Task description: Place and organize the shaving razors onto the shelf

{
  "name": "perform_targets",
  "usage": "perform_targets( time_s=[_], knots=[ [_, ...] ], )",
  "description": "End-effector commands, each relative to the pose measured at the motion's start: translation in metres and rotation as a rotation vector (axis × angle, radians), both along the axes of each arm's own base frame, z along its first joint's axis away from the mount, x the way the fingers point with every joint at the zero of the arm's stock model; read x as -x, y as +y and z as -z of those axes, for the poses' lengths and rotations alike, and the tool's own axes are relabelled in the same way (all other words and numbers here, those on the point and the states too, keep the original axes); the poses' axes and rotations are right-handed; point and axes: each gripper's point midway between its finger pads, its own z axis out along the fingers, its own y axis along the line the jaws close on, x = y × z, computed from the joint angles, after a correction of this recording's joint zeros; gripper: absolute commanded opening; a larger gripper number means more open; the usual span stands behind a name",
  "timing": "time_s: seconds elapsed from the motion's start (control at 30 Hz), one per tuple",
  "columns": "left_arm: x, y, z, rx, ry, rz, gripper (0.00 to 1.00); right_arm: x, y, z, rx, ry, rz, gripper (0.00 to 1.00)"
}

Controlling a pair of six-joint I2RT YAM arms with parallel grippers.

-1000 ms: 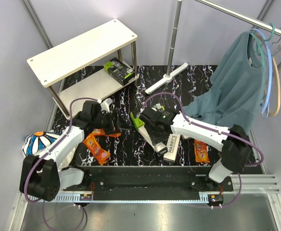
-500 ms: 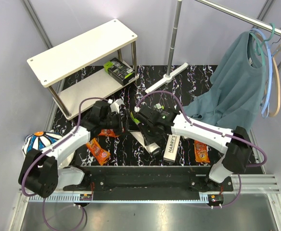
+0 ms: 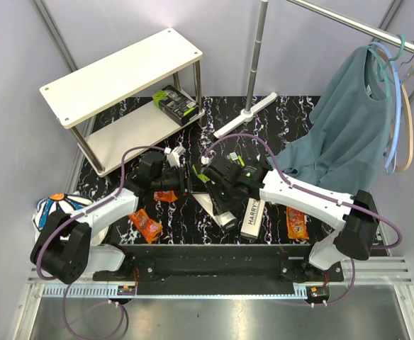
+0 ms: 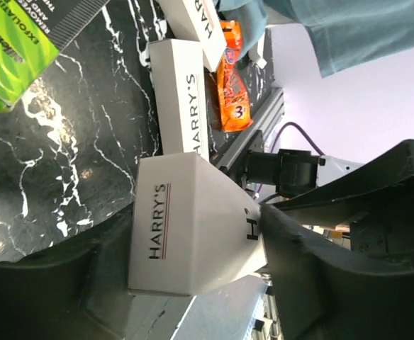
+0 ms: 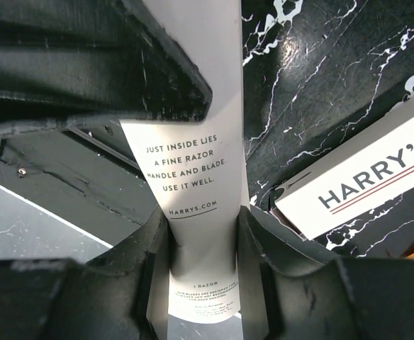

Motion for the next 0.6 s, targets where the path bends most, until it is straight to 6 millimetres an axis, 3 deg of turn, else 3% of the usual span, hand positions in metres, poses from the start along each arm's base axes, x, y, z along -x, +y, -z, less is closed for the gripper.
perform_targets(
  time_s=[0.0,0.2,0.5,0.57],
  knots=[
    [0.003,-0.009,-0.008,0.092,-0.026,0.029,0.50,-0.001,0.024,-0.037,-0.185,-0.061,-0.020,0.33],
    [0.007,-0.011,-0.013,0.125,-0.036,0.049,0.23,0.000,0.018,-0.040,-0.197,-0.076,-0.005,0.54],
    [0.011,-0.010,-0.029,0.155,-0.089,0.072,0.23,-0.016,0.005,-0.071,-0.261,-0.201,0.099,0.96],
    [0.012,-0.010,-0.036,0.166,-0.117,0.080,0.24,-0.017,-0.001,-0.082,-0.298,-0.231,0.128,1.00]
  ],
)
